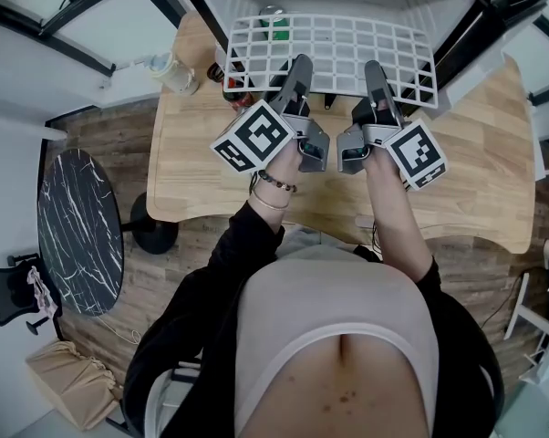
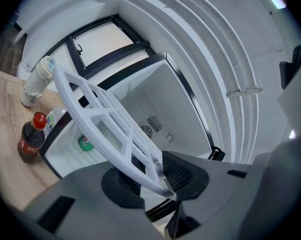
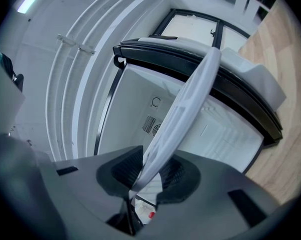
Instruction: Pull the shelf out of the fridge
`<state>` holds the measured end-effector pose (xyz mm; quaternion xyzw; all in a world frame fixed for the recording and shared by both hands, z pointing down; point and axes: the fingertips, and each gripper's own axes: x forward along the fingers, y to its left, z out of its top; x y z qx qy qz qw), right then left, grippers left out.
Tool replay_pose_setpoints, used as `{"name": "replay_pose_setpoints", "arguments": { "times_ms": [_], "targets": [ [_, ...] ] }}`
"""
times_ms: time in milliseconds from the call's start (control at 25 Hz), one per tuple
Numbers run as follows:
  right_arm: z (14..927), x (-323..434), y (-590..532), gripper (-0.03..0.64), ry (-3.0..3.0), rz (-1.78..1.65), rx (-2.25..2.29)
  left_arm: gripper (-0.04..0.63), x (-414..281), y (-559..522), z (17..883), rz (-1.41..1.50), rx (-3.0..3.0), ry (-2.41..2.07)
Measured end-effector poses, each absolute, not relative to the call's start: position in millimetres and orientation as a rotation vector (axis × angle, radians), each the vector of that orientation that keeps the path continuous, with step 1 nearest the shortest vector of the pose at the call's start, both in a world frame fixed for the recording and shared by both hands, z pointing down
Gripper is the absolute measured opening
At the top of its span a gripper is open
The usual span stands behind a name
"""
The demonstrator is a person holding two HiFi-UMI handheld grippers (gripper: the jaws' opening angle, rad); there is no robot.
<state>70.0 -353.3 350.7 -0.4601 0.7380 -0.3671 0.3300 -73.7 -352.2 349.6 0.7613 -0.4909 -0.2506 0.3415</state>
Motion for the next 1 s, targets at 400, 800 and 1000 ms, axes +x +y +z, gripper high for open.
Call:
{"name": "replay_pose_setpoints", "arguments": {
  "times_ms": [400, 800, 1000],
  "targets": [
    [351, 69, -348, 0.101, 1.938, -0.964, -1.21, 0.112, -73, -347, 349, -0.65, 1.988, -1.257],
    [351, 69, -344, 0.101, 1.949, -0.97, -1.213, 0.112, -73, -344, 349, -0.643, 1.989, -1.252],
    [350, 69, -343, 0.101, 1.945, -0.974, -1.208, 0.112, -73, -342, 348, -0.64, 1.988, -1.248]
  ]
}}
